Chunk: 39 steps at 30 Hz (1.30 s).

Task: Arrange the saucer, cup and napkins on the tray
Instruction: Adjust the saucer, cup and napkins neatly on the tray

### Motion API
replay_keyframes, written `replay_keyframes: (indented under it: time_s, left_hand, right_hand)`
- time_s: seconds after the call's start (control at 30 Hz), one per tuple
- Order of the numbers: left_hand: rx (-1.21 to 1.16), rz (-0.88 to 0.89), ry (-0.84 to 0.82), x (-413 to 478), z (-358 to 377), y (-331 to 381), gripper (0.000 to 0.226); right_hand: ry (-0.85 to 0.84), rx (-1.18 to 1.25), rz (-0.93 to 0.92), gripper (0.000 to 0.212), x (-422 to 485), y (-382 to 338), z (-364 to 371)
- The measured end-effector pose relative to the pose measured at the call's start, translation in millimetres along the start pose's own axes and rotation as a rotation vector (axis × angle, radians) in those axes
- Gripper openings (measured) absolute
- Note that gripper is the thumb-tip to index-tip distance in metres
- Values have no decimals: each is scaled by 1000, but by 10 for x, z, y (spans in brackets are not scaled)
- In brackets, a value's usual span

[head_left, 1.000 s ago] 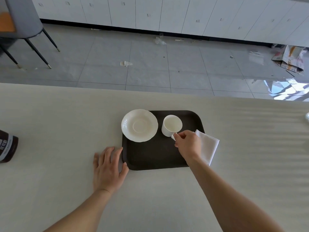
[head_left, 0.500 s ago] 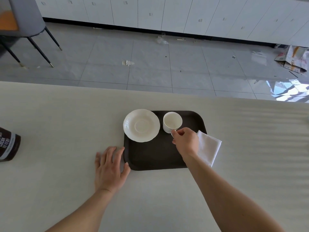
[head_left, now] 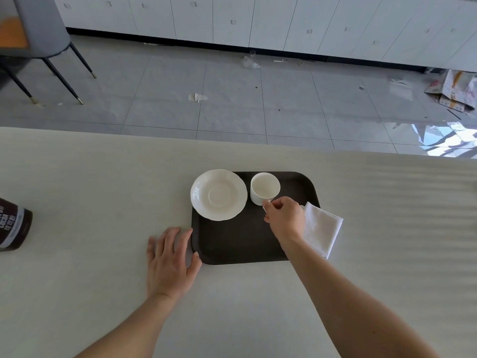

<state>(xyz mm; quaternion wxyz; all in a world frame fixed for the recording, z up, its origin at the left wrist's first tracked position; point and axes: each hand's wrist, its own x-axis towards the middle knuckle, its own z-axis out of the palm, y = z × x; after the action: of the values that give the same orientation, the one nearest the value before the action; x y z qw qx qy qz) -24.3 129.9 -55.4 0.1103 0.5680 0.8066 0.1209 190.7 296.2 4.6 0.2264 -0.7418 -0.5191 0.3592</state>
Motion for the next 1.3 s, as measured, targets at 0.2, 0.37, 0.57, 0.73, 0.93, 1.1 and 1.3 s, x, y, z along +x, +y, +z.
replay_keyframes:
  time_s: [0.2,0.37,0.57,0.73,0.93,1.1,1.3]
  left_hand:
    - [1,-1,-3,4,-16,7,59]
    - [-8,2,4,-1,-24,18,59]
    - [-2,-3,-4,-11,-31,13,61]
    - [-5,-3,-8,0,-27,18,60]
    - [-2,-9,-16,1,-23,10,60]
    - [-3,-7,-6,6,-29,12,60]
    - [-15,-9,-3,1,-20,12,61]
  right_hand:
    - [16,14,-1,31,20,13,22]
    - [17,11,-17,31,23,22,25]
    - [4,10,-13,29,5,11,33]
    - [-3,36,-15,28,-7,19,29]
    - [-39,77,-15,27,-5,27,-13]
    - [-97,135,-7,28,-25,95,-131]
    - [26,126,-49,8,-84,443,-670]
